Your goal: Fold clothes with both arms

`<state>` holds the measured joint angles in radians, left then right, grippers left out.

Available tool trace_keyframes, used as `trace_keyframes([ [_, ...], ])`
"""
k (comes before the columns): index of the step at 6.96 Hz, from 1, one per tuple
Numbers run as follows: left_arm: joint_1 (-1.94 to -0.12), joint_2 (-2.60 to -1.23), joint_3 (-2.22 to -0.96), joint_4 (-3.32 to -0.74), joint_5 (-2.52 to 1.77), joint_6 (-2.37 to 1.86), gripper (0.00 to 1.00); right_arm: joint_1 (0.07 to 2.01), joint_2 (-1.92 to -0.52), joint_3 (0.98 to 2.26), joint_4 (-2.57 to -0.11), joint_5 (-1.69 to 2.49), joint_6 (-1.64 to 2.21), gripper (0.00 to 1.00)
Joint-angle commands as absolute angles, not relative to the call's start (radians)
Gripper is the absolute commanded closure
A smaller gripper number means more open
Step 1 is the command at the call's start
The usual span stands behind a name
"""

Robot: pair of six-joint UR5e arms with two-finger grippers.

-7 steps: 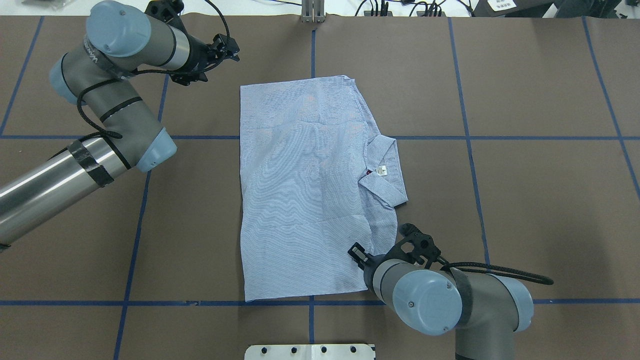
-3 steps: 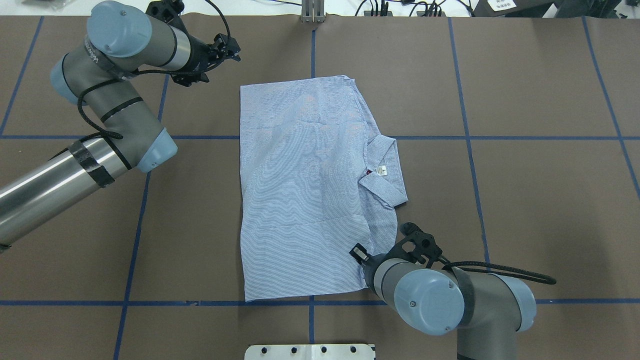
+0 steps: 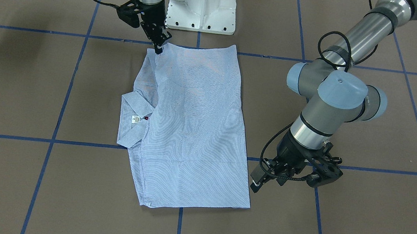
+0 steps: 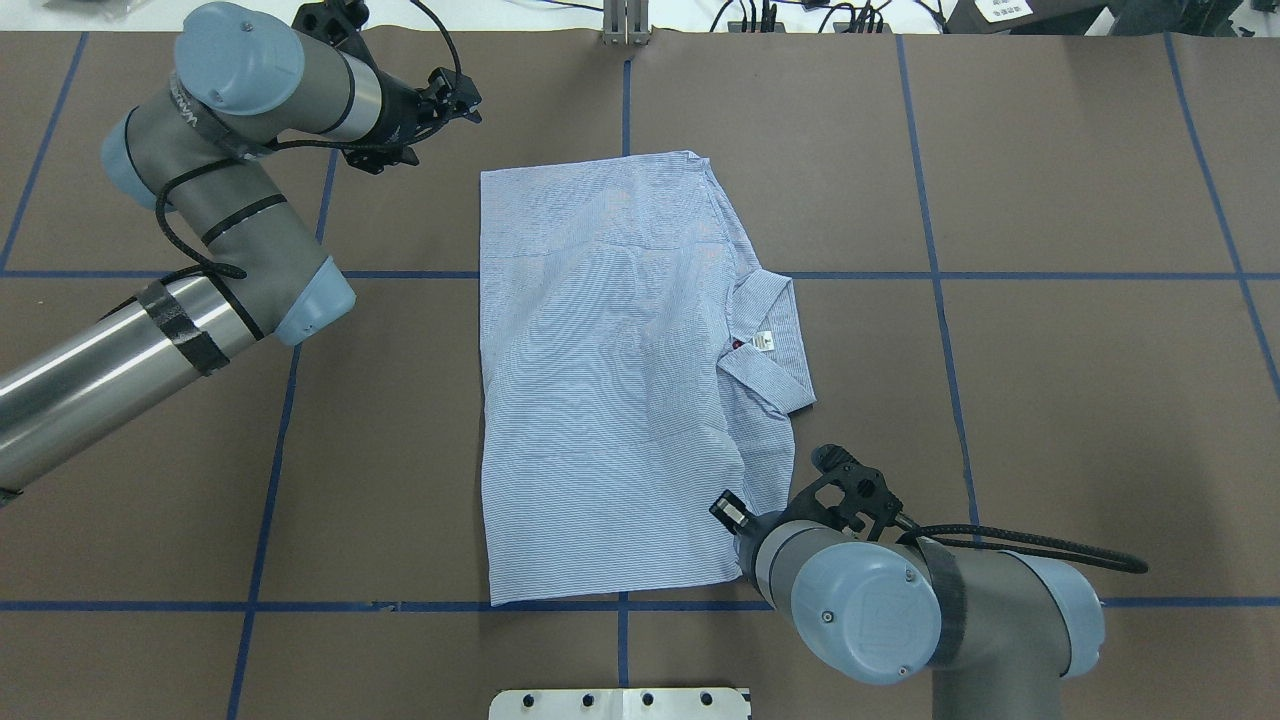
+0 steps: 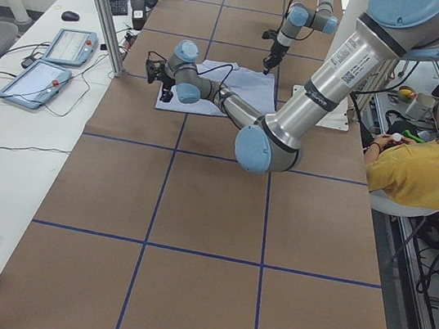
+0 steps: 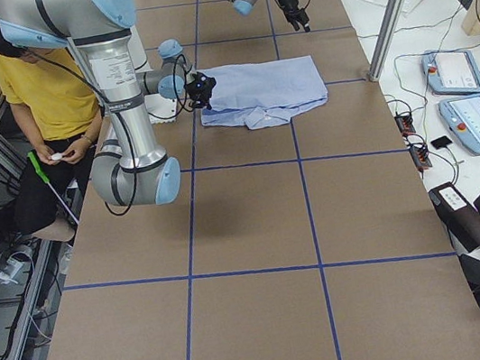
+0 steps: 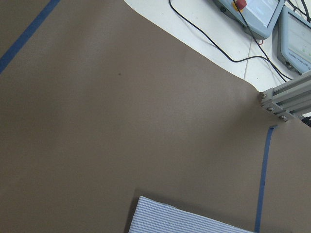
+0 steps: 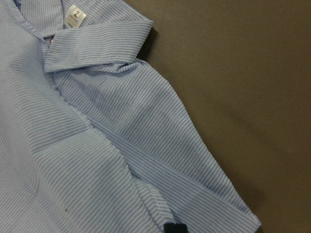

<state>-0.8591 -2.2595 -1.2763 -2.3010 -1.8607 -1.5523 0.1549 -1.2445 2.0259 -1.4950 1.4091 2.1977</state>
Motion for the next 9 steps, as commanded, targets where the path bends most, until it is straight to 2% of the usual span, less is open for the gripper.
trace_keyframes([
  [1, -0.859, -2.26, -1.276, -2.301, -1.861, -1.552, 0.01, 0.153, -1.262, 2.036, -1.522, 1.396, 2.198, 1.0],
  [3, -0.857, -2.26, -1.276, -2.301, -1.859, -1.558, 0.01, 0.138, -1.279, 2.043, -1.563, 1.362, 2.198, 1.0],
  [4, -0.856, -2.261, -1.276, -2.301, -1.859, -1.575, 0.01, 0.135, -1.279, 2.04, -1.566, 1.359, 2.198, 0.82],
  [5, -0.854, -2.263, -1.276, -2.301, -1.859, -1.578, 0.01, 0.118, -1.282, 2.034, -1.568, 1.35, 2.198, 0.29],
  [8, -0.854, -2.263, -1.276, -2.301, -1.859, -1.578, 0.01, 0.097, -1.29, 2.037, -1.566, 1.3, 2.277, 0.16],
  [9, -0.854, -2.263, -1.276, -2.301, -1.859, -1.578, 0.01, 0.074, -1.29, 2.037, -1.565, 1.257, 2.339, 0.01],
])
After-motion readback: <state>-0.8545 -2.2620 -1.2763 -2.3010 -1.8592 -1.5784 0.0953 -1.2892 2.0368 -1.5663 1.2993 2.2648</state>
